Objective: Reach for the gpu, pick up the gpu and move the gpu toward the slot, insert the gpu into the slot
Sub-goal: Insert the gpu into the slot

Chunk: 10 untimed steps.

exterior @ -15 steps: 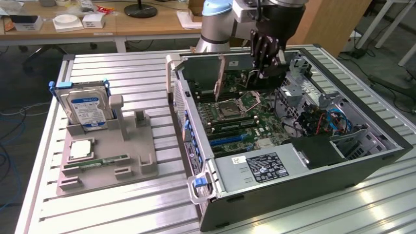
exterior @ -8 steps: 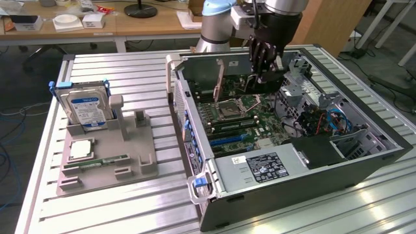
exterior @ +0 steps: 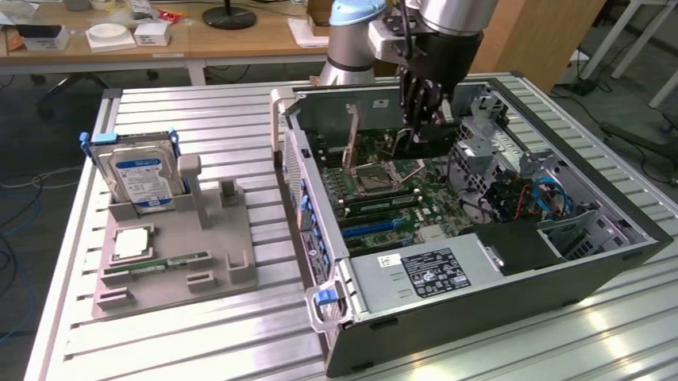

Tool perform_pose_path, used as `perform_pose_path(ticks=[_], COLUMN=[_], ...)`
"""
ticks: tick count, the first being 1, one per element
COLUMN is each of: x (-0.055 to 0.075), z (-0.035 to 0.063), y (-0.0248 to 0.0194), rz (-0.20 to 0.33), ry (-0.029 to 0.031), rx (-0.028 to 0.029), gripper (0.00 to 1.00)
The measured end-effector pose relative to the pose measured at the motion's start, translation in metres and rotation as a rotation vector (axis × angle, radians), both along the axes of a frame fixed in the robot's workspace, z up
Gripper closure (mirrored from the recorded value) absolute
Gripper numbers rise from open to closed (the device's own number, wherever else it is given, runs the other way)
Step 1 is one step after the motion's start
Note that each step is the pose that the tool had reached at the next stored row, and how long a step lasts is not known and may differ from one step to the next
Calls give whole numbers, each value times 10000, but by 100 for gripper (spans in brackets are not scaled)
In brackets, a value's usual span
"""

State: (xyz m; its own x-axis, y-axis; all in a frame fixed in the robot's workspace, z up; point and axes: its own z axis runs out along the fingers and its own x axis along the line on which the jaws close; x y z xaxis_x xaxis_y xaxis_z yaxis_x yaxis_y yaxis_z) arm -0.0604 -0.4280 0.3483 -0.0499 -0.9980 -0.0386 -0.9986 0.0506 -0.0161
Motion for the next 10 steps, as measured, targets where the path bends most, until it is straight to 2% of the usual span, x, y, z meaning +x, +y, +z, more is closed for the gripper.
perform_pose_path(ticks=[6, 10], x=[0, -9], z=[-15, -48], y=[-90, -116], rz=[64, 266], ry=[-2, 3], rx=[2, 3], gripper=[73, 73])
